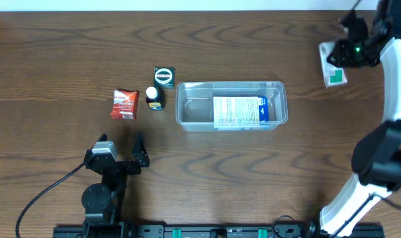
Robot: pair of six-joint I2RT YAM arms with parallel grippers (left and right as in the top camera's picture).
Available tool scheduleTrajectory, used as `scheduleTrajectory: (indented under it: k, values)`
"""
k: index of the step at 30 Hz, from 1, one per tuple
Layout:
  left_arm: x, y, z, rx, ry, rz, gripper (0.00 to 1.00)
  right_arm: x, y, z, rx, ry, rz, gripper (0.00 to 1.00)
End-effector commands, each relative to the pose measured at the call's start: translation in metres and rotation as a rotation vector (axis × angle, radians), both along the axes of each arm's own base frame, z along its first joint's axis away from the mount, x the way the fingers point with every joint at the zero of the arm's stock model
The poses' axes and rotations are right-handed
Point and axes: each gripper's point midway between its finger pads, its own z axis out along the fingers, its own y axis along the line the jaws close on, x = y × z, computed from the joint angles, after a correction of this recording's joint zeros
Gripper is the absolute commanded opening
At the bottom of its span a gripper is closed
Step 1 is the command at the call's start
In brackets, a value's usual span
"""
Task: Pack container
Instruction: 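Carry the Panadol box over the container with right gripper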
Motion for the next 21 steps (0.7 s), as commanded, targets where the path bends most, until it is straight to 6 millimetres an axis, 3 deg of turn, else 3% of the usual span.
scheduleTrajectory:
  k: [1, 5, 12, 16, 21]
  values:
    - [-0.001, -0.002, -0.015, 0.015, 0.044, -0.016, 0.98, -0.009, 0.058, 0.047, -0.012, -0.128, 0.244, 0.22]
    - [-0.001, -0.002, -0.015, 0.015, 0.044, -0.016, 0.98, -0.031, 0.12, 0.064, -0.049, -0.165, 0.48, 0.23]
    - [-0.001, -0.002, -0.015, 0.015, 0.044, -0.016, 0.98, -0.068, 0.208, 0.053, -0.052, -0.127, 0.76, 0.24]
    - [-0.001, -0.002, -0.015, 0.015, 0.044, -0.016, 0.98, -0.083, 0.235, 0.045, -0.102, -0.125, 0.893, 0.36]
    - [-0.001, -0.002, -0.015, 0.015, 0.044, -0.016, 0.98, -0.093, 0.244, 0.032, -0.2, -0.106, 0.973, 0.43]
